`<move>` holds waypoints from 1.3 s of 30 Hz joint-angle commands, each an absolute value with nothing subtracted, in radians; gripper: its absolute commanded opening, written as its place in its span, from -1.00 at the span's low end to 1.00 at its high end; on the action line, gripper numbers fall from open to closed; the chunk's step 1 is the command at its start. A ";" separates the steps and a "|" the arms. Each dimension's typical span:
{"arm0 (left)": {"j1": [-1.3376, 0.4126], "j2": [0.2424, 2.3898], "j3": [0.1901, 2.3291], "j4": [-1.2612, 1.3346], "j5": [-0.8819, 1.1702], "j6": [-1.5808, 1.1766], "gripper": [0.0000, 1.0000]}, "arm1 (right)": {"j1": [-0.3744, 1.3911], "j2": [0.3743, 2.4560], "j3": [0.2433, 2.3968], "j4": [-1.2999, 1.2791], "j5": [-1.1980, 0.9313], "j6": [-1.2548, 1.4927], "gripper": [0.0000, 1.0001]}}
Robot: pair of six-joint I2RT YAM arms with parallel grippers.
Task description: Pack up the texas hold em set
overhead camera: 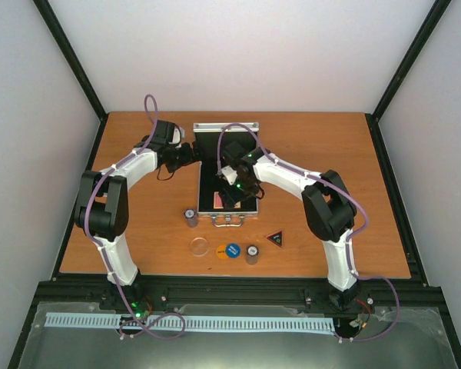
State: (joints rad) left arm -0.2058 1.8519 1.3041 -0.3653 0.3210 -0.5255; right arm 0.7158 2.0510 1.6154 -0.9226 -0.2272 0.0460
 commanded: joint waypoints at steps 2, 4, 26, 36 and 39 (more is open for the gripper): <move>-0.204 1.832 1.331 -0.381 0.321 -0.499 0.99 | 0.716 2.098 1.628 -0.887 -0.315 0.047 0.55; -0.204 1.830 1.331 -0.383 0.322 -0.496 0.99 | 0.716 2.102 1.624 -0.870 -0.338 0.049 0.55; -0.204 1.853 1.401 -0.450 0.316 -0.444 1.00 | 0.718 1.851 1.579 -1.051 -0.107 0.123 0.87; -0.204 1.861 1.409 -0.471 0.320 -0.425 0.99 | 0.628 1.632 1.296 -1.012 -0.179 0.239 1.00; -0.204 1.849 1.394 -0.476 0.318 -0.417 1.00 | 0.629 1.613 1.264 -1.017 -0.188 0.251 0.97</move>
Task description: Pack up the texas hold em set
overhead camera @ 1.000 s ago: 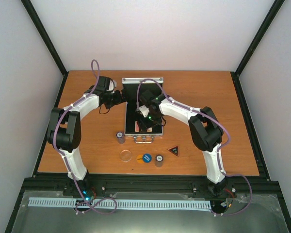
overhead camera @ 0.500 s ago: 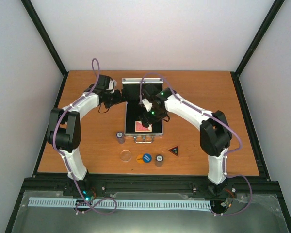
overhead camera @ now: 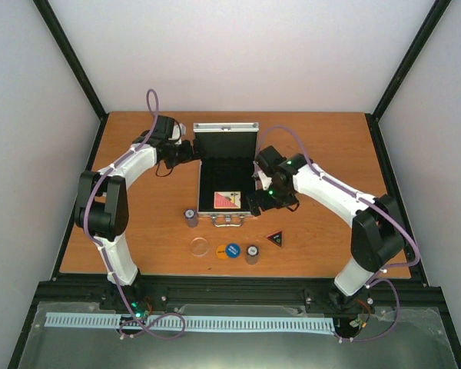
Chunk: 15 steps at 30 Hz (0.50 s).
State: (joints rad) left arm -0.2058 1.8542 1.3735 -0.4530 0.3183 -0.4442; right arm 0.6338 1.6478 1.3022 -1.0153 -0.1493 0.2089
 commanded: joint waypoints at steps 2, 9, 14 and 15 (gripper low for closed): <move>-0.204 1.838 1.382 -0.477 0.314 -0.414 1.00 | 0.648 1.616 1.262 -1.039 -0.175 0.241 0.83; -0.204 1.822 1.373 -0.477 0.302 -0.411 0.99 | 0.796 1.585 1.266 -1.102 -0.175 0.223 0.70; -0.204 1.826 1.370 -0.477 0.300 -0.417 0.99 | 0.903 1.589 1.252 -1.153 -0.144 0.228 0.69; -0.204 1.826 1.369 -0.477 0.298 -0.417 1.00 | 0.918 1.592 1.246 -1.159 -0.136 0.229 0.69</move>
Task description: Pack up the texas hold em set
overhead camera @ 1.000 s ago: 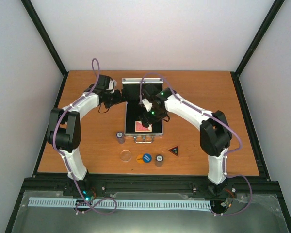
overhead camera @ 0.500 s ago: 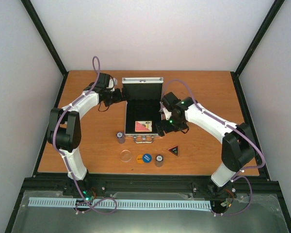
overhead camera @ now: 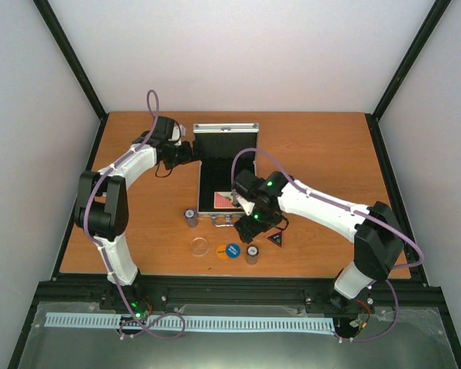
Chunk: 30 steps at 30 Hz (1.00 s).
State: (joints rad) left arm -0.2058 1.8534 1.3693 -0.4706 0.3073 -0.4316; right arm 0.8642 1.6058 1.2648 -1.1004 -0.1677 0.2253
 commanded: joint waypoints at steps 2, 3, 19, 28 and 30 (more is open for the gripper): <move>-0.204 1.826 1.371 -0.477 0.296 -0.417 1.00 | 0.939 1.600 1.232 -1.164 -0.121 0.232 0.68; -0.204 1.827 1.370 -0.492 0.294 -0.417 0.99 | 0.946 1.603 1.225 -1.163 -0.118 0.234 0.67; -0.204 1.823 1.353 -0.511 0.279 -0.422 0.99 | 1.024 1.672 1.183 -1.127 -0.120 0.225 0.58; -0.204 1.818 1.347 -0.513 0.279 -0.420 0.99 | 1.025 1.713 1.193 -1.101 -0.098 0.213 0.48; -0.204 1.819 1.348 -0.512 0.278 -0.419 1.00 | 1.025 1.721 1.194 -1.096 -0.103 0.206 0.47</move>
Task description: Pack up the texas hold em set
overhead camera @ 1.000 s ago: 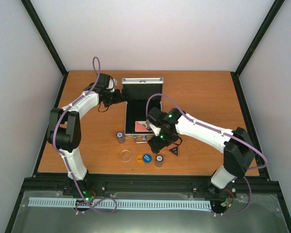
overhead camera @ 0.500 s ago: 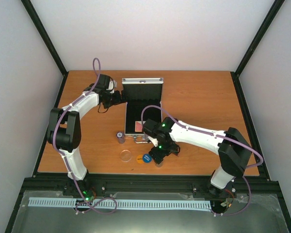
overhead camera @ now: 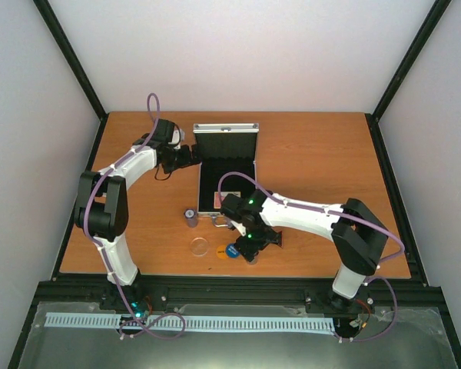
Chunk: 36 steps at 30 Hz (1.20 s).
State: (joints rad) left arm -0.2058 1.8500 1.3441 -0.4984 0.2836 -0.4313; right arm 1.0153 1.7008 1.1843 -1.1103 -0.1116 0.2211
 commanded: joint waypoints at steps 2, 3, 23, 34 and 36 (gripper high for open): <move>-0.204 1.822 1.348 -0.512 0.277 -0.419 0.99 | 1.025 1.732 1.199 -1.094 -0.106 0.198 0.45; -0.204 1.821 1.349 -0.513 0.278 -0.419 1.00 | 1.025 1.737 1.203 -1.093 -0.105 0.193 0.45; -0.204 1.834 1.358 -0.515 0.276 -0.411 0.99 | 1.025 1.779 1.233 -1.121 -0.084 0.161 -0.23; -0.204 1.829 1.359 -0.519 0.268 -0.403 0.99 | 1.015 1.747 1.420 -1.236 0.047 0.139 -0.75; -0.204 1.828 1.358 -0.518 0.270 -0.403 1.00 | 1.001 1.751 1.483 -1.255 0.080 0.137 -0.80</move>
State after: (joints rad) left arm -0.2058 1.8500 1.3437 -0.4999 0.2768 -0.4213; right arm 1.0149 1.7771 1.3643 -1.1938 -0.0071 0.1532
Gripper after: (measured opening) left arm 0.997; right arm 0.419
